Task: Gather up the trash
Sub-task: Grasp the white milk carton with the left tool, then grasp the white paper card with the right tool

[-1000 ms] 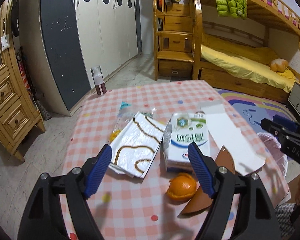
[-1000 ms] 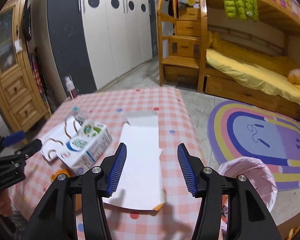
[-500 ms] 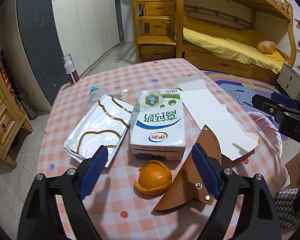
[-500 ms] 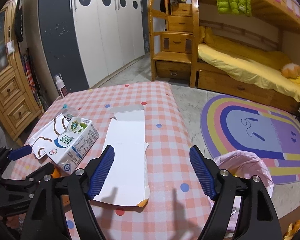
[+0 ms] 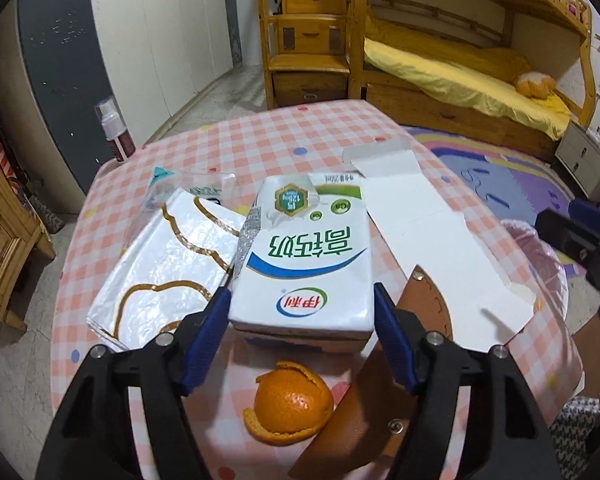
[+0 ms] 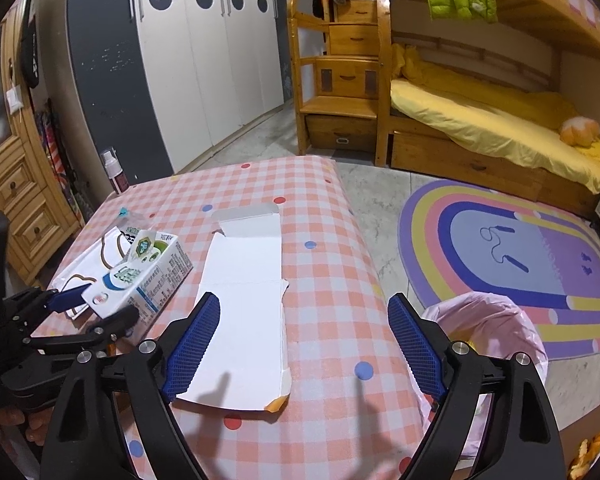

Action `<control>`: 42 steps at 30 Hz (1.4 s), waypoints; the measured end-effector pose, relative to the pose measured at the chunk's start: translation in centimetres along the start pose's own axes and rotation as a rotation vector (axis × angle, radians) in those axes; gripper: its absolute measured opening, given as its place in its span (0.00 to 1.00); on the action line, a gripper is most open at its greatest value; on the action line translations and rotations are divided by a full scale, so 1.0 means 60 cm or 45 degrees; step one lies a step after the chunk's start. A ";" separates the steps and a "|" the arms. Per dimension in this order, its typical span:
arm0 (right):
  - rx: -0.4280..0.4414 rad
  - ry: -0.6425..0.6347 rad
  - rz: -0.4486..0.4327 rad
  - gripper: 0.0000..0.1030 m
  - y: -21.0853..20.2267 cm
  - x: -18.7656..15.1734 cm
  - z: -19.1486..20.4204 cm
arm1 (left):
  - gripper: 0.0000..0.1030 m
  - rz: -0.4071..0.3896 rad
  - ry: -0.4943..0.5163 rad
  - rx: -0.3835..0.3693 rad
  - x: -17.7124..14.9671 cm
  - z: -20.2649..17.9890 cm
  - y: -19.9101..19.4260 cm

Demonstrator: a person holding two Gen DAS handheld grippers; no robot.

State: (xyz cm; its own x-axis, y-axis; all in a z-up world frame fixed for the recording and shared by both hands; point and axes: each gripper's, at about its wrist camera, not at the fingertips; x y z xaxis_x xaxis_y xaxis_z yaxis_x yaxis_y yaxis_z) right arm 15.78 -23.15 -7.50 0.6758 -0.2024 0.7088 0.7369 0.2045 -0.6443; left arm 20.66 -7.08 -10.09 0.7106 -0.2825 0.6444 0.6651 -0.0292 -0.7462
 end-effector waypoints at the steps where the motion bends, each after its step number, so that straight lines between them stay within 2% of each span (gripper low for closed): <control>1: 0.003 0.005 0.003 0.83 0.000 0.000 -0.001 | 0.66 -0.021 -0.008 0.004 0.000 0.001 -0.009; 4: 0.011 0.020 0.025 0.83 0.003 -0.003 -0.005 | 0.66 -0.118 -0.034 0.057 -0.002 0.014 -0.046; 7: 0.030 0.021 0.067 0.81 0.010 -0.006 -0.002 | 0.66 -0.165 -0.048 0.082 -0.008 0.024 -0.068; 11: 0.034 0.021 0.151 0.62 0.027 -0.015 0.004 | 0.66 -0.170 -0.042 0.084 -0.011 0.026 -0.075; 13: 0.050 0.015 0.173 0.59 0.031 -0.020 0.008 | 0.66 -0.170 -0.038 0.086 -0.011 0.025 -0.074; 20: 0.137 -0.017 0.180 0.62 0.027 -0.027 0.031 | 0.66 -0.181 -0.070 0.132 -0.015 0.043 -0.076; 27: 0.157 -0.134 0.174 0.62 0.020 -0.044 0.082 | 0.66 -0.181 -0.118 0.174 -0.033 0.080 -0.084; 31: 0.066 -0.149 0.202 0.62 0.024 -0.058 0.090 | 0.66 -0.158 -0.156 0.166 -0.044 0.100 -0.087; 37: -0.011 0.024 0.195 0.66 0.017 -0.064 0.045 | 0.66 -0.172 -0.117 0.171 -0.050 0.092 -0.094; 39: -0.011 0.069 0.236 0.61 0.024 -0.070 0.034 | 0.66 -0.175 -0.108 0.160 -0.048 0.085 -0.095; 41: 0.014 0.073 0.268 0.45 0.030 -0.074 0.034 | 0.66 -0.176 -0.095 0.146 -0.047 0.078 -0.095; 42: 0.025 0.067 0.282 0.42 0.032 -0.077 0.037 | 0.66 -0.179 -0.085 0.144 -0.047 0.073 -0.095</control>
Point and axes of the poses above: each gripper's, at about its wrist camera, not at the fingertips, and y roughly the way its jaws point, z to its left, x to its top, and after that the axes turned 10 degrees about x, right-handed
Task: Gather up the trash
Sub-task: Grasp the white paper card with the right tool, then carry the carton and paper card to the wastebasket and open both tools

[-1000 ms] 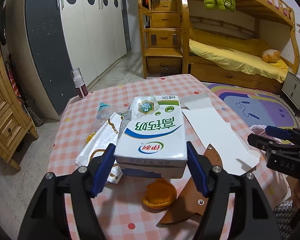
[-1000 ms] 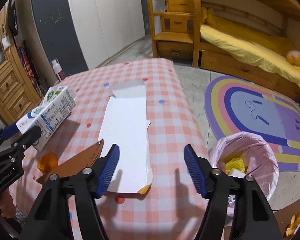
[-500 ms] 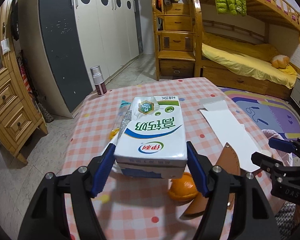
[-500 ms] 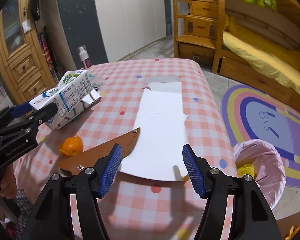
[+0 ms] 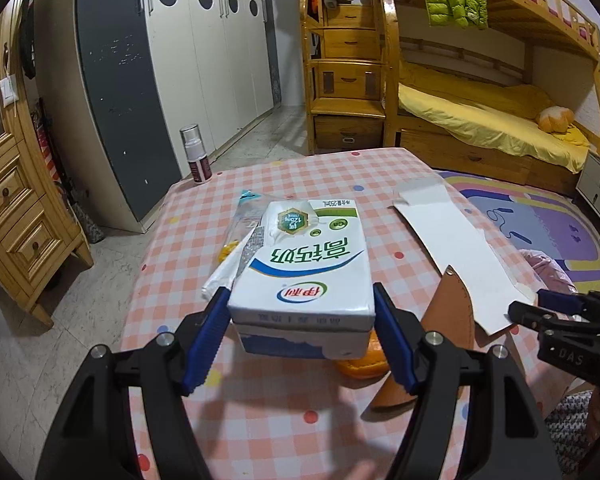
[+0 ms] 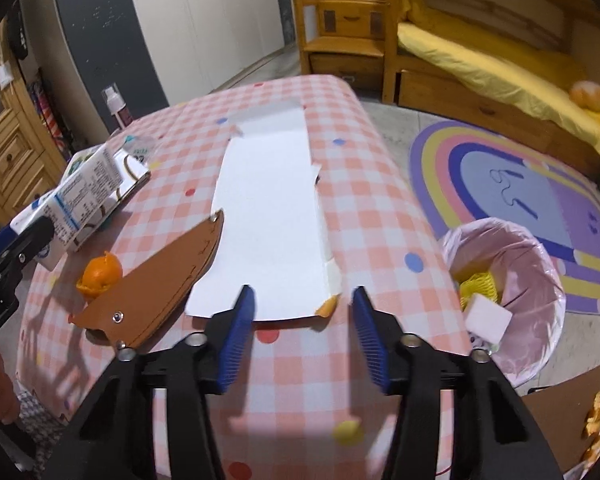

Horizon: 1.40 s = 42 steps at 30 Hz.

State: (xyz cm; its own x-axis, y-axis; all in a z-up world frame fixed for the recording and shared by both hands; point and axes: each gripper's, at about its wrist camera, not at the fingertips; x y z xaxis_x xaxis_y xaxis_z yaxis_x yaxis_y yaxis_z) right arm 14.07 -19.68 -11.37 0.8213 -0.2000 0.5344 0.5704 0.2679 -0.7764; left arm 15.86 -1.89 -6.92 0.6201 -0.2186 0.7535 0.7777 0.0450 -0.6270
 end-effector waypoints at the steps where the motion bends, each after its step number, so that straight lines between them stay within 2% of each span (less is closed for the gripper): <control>1: -0.007 -0.013 0.008 0.41 0.003 -0.002 0.004 | 0.66 -0.003 0.010 -0.003 0.000 -0.003 0.000; 3: -0.019 -0.031 0.009 0.37 0.005 -0.002 0.009 | 0.66 -0.011 0.033 -0.004 -0.001 -0.010 -0.002; 6: 0.004 0.007 -0.002 0.25 0.006 0.001 0.001 | 0.66 -0.016 0.049 -0.002 -0.002 -0.014 -0.002; 8: 0.024 0.042 -0.011 0.09 0.005 0.006 -0.007 | 0.66 -0.011 0.052 -0.001 -0.003 -0.014 0.000; 11: 0.055 0.103 -0.057 0.02 -0.004 0.013 -0.023 | 0.66 -0.005 0.054 -0.001 -0.004 -0.015 0.003; 18: 0.050 0.165 -0.268 0.00 -0.057 0.036 -0.052 | 0.66 -0.018 0.046 -0.028 0.005 -0.030 -0.003; 24: 0.081 0.204 -0.358 0.00 -0.086 0.046 -0.080 | 0.66 -0.056 0.067 -0.078 0.018 -0.067 -0.012; 30: 0.075 0.171 -0.464 0.00 -0.121 0.054 -0.089 | 0.66 -0.093 0.101 -0.126 0.029 -0.108 -0.024; 32: 0.090 0.130 -0.407 0.00 -0.111 0.058 -0.089 | 0.66 -0.099 0.114 -0.139 0.030 -0.119 -0.024; 36: 0.236 0.118 -0.209 0.00 -0.060 0.057 -0.078 | 0.66 -0.101 0.138 -0.141 0.031 -0.139 -0.024; 39: 0.253 0.091 -0.094 0.02 -0.026 0.057 -0.059 | 0.66 -0.090 0.135 -0.130 0.031 -0.136 -0.019; 42: 0.206 0.070 -0.026 0.08 -0.006 0.051 -0.047 | 0.66 -0.084 0.122 -0.101 0.029 -0.125 -0.015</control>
Point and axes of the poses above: each gripper's, at about its wrist camera, not at the fingertips, and y roughly the way its jaws point, z to its left, x to its top, and after that the axes turned 10 degrees about x, right-handed
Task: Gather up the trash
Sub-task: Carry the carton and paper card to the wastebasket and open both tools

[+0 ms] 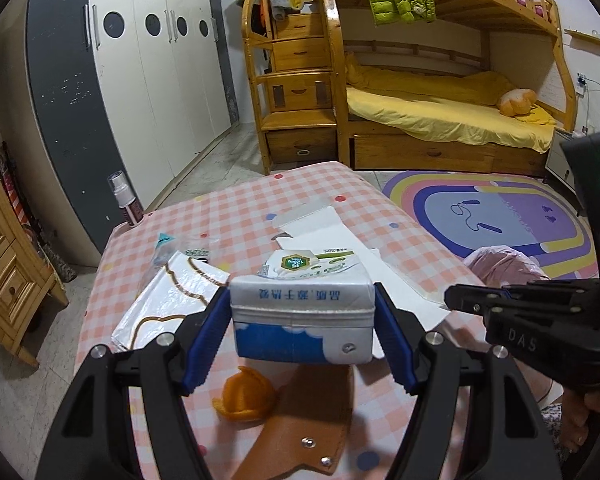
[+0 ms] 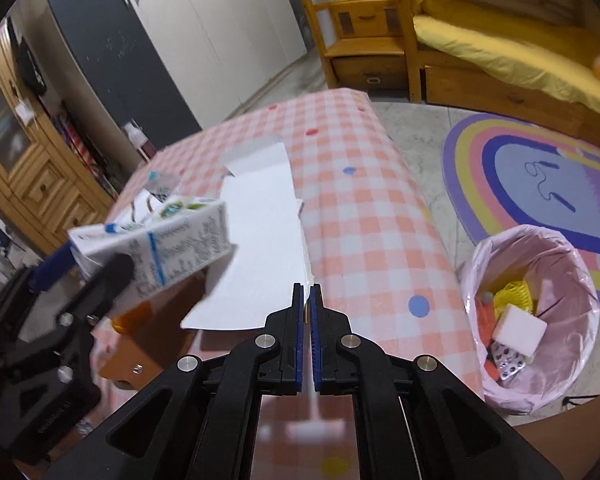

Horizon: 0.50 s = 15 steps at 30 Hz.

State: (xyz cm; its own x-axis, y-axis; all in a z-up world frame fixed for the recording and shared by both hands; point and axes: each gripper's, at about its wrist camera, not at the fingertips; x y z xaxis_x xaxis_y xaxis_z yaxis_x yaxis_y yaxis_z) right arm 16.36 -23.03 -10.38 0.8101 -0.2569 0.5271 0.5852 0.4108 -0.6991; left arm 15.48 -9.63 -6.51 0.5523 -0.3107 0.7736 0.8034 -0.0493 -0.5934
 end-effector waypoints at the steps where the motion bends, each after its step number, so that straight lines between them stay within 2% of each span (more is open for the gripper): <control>1: -0.011 0.001 0.011 0.16 0.003 -0.002 0.000 | 0.66 0.003 -0.008 0.007 0.000 0.005 0.000; 2: -0.012 0.007 0.015 0.32 0.005 -0.002 -0.001 | 0.66 0.008 -0.022 0.012 -0.001 0.014 0.001; 4: -0.015 0.021 0.016 0.53 0.005 -0.007 -0.001 | 0.66 0.018 -0.051 0.025 -0.002 0.030 0.002; 8: 0.023 0.052 0.059 0.54 0.016 -0.020 0.005 | 0.66 0.027 -0.080 0.034 -0.004 0.052 0.003; 11: -0.006 0.018 0.067 0.50 0.024 -0.022 0.020 | 0.66 0.027 -0.084 0.038 -0.009 0.060 0.001; 15: -0.032 0.029 0.058 0.34 0.031 -0.016 0.021 | 0.66 0.028 -0.079 0.038 -0.010 0.063 0.001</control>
Point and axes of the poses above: each gripper's, at about its wrist camera, not at the fingertips, and y roughly the way its jaws point, z to its left, x to its top, and after that the axes turned 10 degrees about x, right-handed
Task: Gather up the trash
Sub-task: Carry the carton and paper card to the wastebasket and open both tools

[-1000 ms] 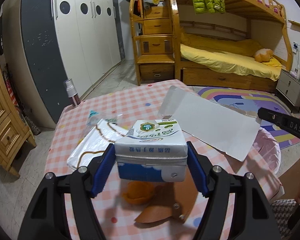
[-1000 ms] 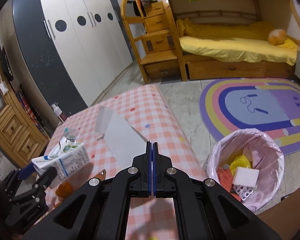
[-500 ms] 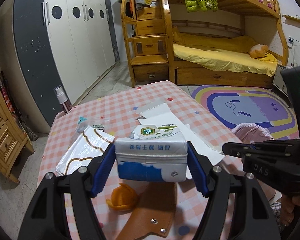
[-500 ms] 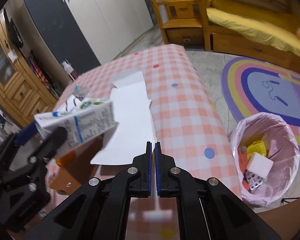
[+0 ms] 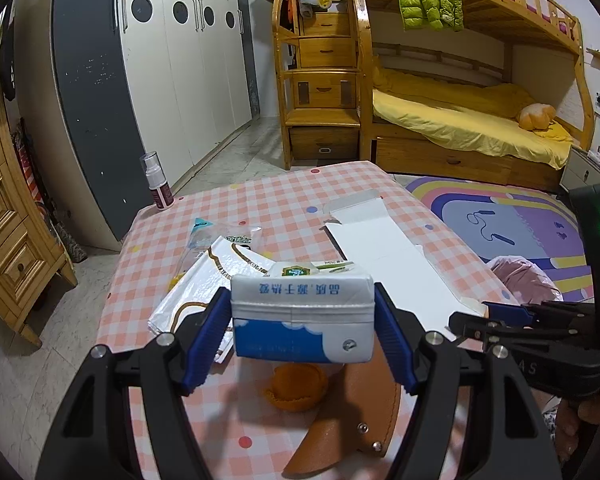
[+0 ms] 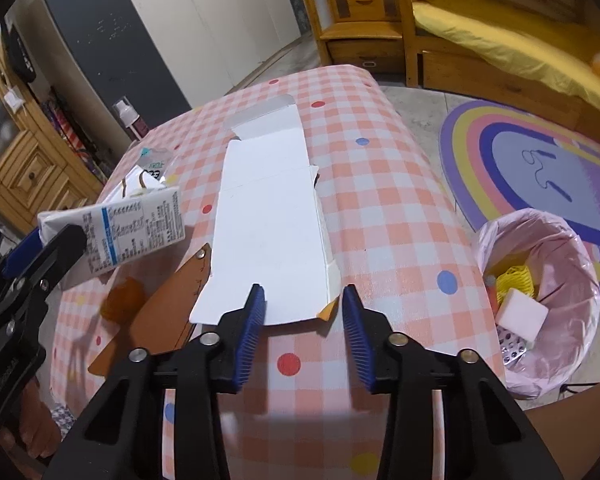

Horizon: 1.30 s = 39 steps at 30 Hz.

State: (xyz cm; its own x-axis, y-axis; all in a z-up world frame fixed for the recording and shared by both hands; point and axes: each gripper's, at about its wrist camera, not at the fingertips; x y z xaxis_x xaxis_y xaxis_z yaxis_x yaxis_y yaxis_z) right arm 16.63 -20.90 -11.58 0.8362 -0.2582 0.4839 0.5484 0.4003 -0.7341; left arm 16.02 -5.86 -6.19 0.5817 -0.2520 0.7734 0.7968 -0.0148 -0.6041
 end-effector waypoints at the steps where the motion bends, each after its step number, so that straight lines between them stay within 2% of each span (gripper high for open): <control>1: 0.003 0.007 0.001 0.30 0.001 0.001 -0.001 | 0.66 0.000 0.001 0.002 0.000 -0.001 0.000; 2: -0.001 0.009 -0.003 0.20 0.001 0.002 -0.001 | 0.66 -0.001 0.002 0.003 -0.001 0.000 0.000; 4: 0.009 0.007 -0.022 0.07 -0.003 0.003 -0.002 | 0.66 0.000 0.003 0.004 -0.001 0.000 0.000; 8: 0.024 -0.001 -0.181 0.02 -0.045 0.008 -0.003 | 0.66 -0.008 -0.005 0.001 0.000 0.002 -0.001; 10: 0.036 0.033 -0.275 0.01 -0.072 0.013 -0.016 | 0.66 -0.014 -0.009 -0.007 0.000 -0.001 -0.003; 14: 0.020 0.088 -0.377 0.00 -0.111 0.018 -0.043 | 0.66 -0.044 0.007 -0.071 0.003 -0.024 -0.015; 26: -0.056 0.148 -0.513 0.00 -0.202 0.012 -0.103 | 0.66 -0.122 0.094 -0.257 0.017 -0.139 -0.032; 32: -0.143 0.230 -0.561 0.00 -0.249 -0.016 -0.169 | 0.66 -0.159 0.141 -0.355 0.028 -0.219 -0.034; 39: -0.300 0.358 -0.578 0.00 -0.284 -0.069 -0.262 | 0.66 -0.179 0.210 -0.480 0.028 -0.321 -0.034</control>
State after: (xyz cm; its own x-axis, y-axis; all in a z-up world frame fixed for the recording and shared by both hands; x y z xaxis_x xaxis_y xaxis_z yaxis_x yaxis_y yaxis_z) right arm 3.87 -40.49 -8.59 0.4686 -0.5944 0.6535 0.8113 -0.0033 -0.5847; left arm 12.21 -24.89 -7.36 0.4137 -0.3733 0.8304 0.7327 -0.4049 -0.5470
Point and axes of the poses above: each gripper's, at about its wrist camera, not at the fingertips, and y roughly the way its jaws point, z to its left, x to its top, and after that the axes turned 10 degrees about x, right-handed
